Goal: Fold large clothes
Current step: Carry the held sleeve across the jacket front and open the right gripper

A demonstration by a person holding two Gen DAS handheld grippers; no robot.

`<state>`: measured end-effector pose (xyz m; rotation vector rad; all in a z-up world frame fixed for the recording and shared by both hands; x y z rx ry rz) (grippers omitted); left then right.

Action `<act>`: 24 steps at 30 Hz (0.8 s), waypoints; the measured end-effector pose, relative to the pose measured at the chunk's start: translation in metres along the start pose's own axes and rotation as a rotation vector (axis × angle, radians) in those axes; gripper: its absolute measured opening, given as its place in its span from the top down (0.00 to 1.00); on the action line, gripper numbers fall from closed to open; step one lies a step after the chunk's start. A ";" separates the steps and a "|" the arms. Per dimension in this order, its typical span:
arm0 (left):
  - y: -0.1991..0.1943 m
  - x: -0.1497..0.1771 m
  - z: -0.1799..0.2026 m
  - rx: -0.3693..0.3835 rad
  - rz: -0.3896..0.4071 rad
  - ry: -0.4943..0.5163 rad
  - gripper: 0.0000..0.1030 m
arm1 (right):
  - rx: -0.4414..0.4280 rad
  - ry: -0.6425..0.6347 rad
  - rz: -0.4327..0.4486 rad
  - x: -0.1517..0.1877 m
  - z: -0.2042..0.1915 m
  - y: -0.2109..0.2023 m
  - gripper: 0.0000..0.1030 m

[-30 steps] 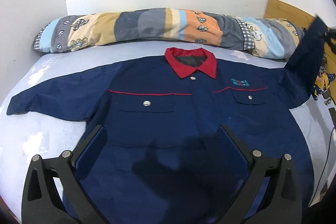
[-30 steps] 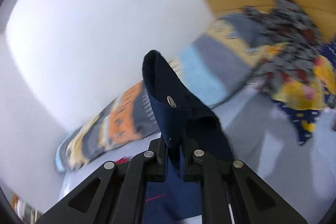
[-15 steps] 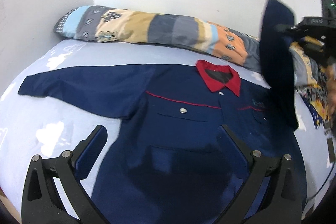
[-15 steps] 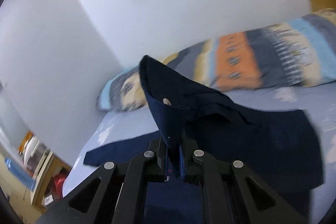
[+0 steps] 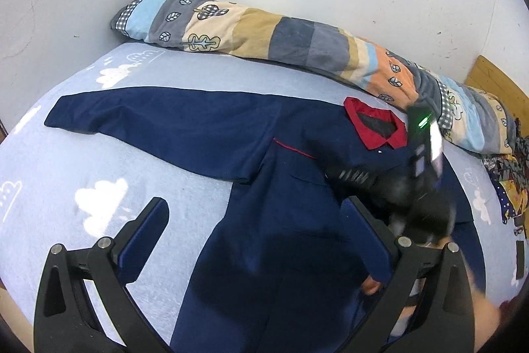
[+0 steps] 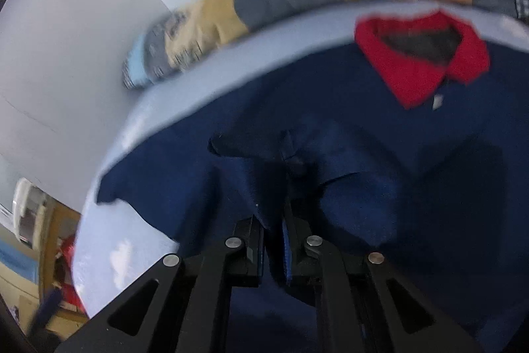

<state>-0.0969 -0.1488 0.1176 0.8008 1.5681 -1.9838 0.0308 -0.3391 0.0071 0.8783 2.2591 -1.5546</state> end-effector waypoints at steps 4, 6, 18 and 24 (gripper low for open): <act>0.000 -0.001 -0.002 0.008 -0.003 -0.009 0.00 | 0.006 -0.038 -0.071 0.018 -0.010 0.009 0.65; -0.002 -0.001 -0.004 0.007 -0.002 -0.015 0.00 | -0.051 -0.064 -0.121 0.020 -0.019 0.001 0.44; 0.000 -0.001 -0.008 0.005 -0.010 -0.039 0.00 | 0.109 -0.060 -0.074 0.015 0.027 -0.045 0.43; 0.001 -0.001 -0.013 0.008 -0.024 -0.065 0.00 | 0.158 -0.151 -0.134 0.043 0.024 -0.044 0.43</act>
Point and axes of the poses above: each gripper's, at about its wrist camera, not at the fingertips, and y roughly the way its jaws point, z to its right, x to its underside, the point moved 3 cm from there along y, roughly the way its jaws point, and after that the axes turned 2 degrees about x, right-handed, at the moved point
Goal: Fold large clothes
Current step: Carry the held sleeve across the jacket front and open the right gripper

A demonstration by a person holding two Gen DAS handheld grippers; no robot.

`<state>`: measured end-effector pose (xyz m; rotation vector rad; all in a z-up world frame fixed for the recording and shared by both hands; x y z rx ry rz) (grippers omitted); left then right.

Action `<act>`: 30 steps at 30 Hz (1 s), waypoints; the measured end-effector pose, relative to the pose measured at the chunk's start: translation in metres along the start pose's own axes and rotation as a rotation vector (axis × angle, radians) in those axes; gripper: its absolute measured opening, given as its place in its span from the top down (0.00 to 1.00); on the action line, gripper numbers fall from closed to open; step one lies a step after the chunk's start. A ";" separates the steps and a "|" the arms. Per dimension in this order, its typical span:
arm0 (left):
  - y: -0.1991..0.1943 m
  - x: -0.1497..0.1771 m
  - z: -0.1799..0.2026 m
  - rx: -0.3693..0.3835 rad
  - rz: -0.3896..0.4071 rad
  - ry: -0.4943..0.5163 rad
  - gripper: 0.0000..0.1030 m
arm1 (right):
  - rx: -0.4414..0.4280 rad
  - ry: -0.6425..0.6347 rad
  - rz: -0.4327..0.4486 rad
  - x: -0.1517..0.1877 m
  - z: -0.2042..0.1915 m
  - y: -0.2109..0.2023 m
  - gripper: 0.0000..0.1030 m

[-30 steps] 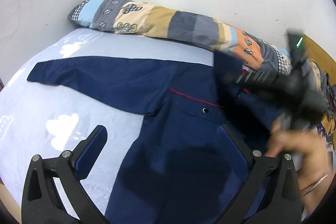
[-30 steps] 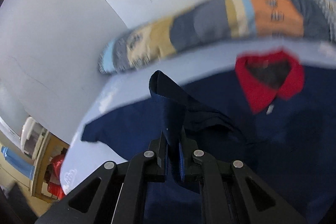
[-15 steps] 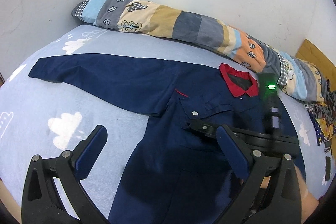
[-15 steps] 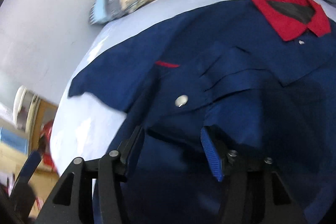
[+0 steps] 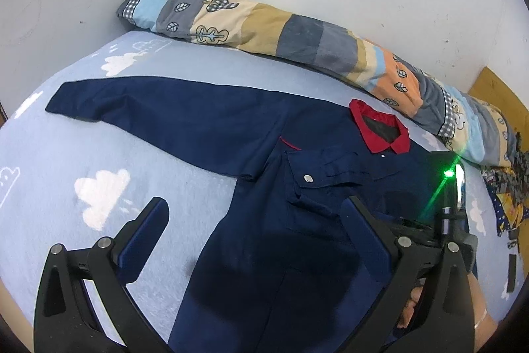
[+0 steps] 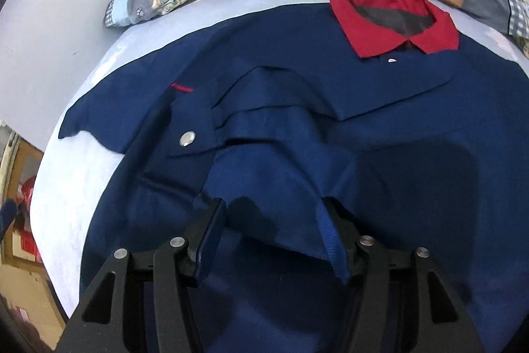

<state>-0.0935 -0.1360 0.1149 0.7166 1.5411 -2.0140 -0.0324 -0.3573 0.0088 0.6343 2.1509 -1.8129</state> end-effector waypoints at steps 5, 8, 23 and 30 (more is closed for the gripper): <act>0.002 0.000 -0.003 -0.016 -0.005 -0.004 0.00 | 0.036 -0.005 0.040 -0.004 -0.007 -0.015 0.43; 0.004 0.000 -0.005 -0.020 -0.011 -0.015 0.00 | 0.060 -0.062 -0.104 0.004 -0.016 0.015 0.36; -0.007 -0.002 -0.014 -0.064 0.023 -0.022 0.00 | 0.122 0.173 0.109 -0.061 0.006 -0.011 0.79; 0.009 -0.005 -0.016 -0.056 -0.027 -0.034 0.00 | 0.131 0.064 -0.013 -0.060 -0.012 0.037 0.78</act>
Point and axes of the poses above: each gripper's, at about its wrist camera, not at the fingertips, and y roughly the way its jaws point, z to its right, x to its underside, the point moved 3 cm from there along y, roughly the way its jaws point, and after that the axes turned 2 degrees about x, right-handed, at the moved point
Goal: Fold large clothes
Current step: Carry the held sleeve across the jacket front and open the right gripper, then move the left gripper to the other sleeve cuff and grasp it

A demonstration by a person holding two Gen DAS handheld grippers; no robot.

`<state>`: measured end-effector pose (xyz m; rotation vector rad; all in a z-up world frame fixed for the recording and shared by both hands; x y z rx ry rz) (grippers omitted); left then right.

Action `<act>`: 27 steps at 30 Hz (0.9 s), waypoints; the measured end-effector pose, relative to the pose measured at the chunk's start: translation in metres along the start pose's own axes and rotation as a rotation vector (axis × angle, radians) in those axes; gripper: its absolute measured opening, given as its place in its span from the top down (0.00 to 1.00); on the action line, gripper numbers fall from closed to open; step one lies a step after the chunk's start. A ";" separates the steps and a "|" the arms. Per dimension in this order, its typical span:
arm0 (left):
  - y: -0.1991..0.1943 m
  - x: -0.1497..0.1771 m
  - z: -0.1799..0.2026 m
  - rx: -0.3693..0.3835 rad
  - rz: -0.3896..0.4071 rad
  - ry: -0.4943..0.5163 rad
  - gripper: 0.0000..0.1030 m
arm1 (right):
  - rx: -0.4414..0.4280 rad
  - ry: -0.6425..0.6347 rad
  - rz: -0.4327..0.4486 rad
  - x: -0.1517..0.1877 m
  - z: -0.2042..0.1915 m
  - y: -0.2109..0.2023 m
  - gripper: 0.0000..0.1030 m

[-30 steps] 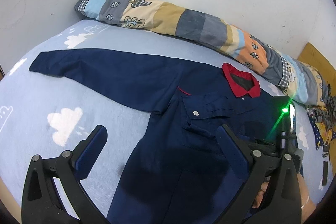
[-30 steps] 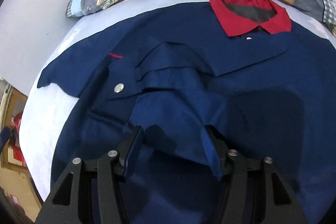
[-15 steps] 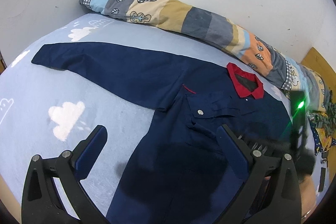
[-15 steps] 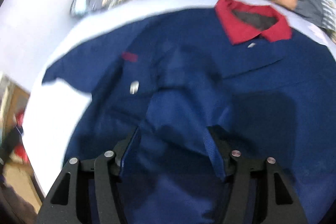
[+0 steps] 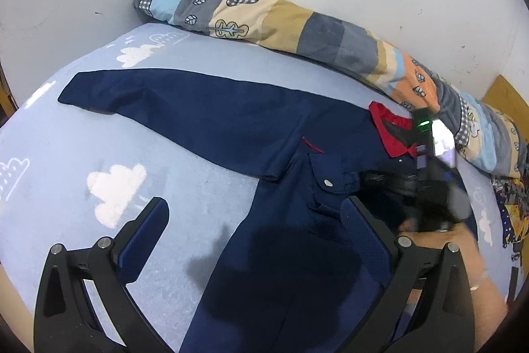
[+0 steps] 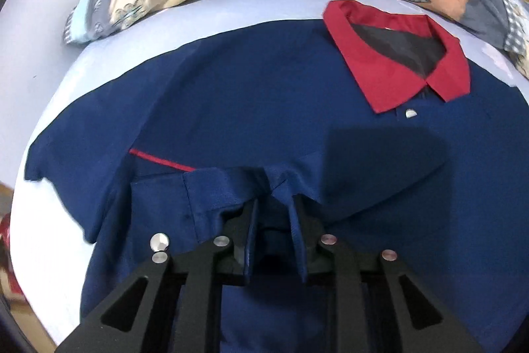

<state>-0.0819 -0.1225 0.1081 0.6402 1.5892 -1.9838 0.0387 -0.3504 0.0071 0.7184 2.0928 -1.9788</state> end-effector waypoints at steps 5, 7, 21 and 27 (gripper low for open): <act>-0.001 0.001 0.009 0.039 -0.012 -0.010 0.00 | 0.006 -0.057 0.062 0.012 0.020 -0.057 0.67; -0.004 0.001 0.018 0.041 -0.001 0.013 0.00 | 0.036 -0.086 0.084 0.028 0.031 -0.086 0.49; 0.017 0.022 0.044 -0.037 -0.050 0.109 0.00 | 0.166 0.025 0.313 0.128 0.166 -0.198 0.52; 0.025 0.024 0.048 -0.004 -0.083 0.089 0.00 | 0.198 0.085 0.383 0.102 0.182 -0.197 0.51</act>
Point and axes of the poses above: each gripper's, at about its wrist camera, not at the fingertips, and y roughly the way its jaws point, z to its right, x to its underside, the point moved 3 cm from there along y, roughly the way its jaws point, and after that the axes turned 2 degrees about x, right-handed, at the moved point
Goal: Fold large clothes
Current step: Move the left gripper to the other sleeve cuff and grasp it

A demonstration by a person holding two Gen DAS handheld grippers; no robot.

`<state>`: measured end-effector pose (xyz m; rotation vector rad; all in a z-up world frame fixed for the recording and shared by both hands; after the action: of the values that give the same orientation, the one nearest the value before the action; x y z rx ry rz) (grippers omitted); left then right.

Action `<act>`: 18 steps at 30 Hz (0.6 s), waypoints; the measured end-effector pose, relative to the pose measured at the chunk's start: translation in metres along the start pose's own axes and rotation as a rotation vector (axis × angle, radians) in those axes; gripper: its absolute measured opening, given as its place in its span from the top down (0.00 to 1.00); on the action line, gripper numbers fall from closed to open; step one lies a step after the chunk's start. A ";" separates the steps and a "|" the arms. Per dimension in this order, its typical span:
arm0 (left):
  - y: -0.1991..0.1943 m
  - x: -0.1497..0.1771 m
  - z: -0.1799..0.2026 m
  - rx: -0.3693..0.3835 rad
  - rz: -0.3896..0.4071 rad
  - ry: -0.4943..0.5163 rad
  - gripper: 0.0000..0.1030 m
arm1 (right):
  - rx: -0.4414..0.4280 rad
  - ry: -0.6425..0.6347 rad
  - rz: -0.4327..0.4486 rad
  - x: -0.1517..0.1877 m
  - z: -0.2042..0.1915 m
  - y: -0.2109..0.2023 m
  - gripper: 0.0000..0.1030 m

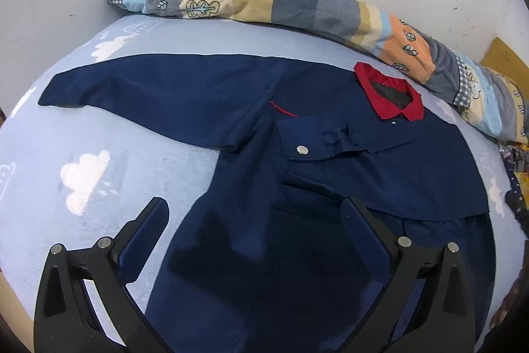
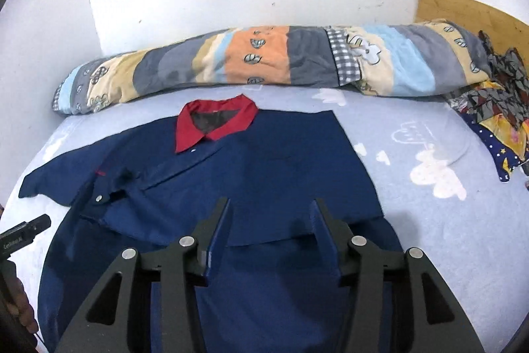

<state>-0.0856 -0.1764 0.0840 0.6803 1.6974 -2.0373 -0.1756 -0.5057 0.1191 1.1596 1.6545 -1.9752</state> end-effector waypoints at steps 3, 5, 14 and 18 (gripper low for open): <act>0.001 -0.007 -0.011 0.024 -0.018 -0.003 0.00 | -0.025 -0.022 -0.018 0.003 -0.001 0.002 0.53; 0.002 -0.018 -0.027 0.006 -0.013 -0.030 0.00 | -0.010 -0.024 0.003 0.001 0.002 -0.004 0.50; 0.030 -0.072 -0.207 -0.045 -0.078 -0.385 0.00 | -0.005 -0.005 0.004 0.001 0.012 -0.011 0.51; 0.039 -0.078 -0.298 -0.076 -0.046 -0.583 0.01 | 0.008 -0.013 0.013 0.001 0.010 -0.011 0.51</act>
<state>0.0327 0.1092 0.0570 0.0057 1.4349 -1.9327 -0.1875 -0.5119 0.1251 1.1550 1.6301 -1.9795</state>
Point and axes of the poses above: each gripper's, at about its wrist camera, not at the fingertips, and y roughly the way its jaws point, z to its right, x to its underside, the point moved 3 cm from there along y, roughly the way its jaws point, and after that the axes turned 2 degrees about x, right-handed, at the moved point
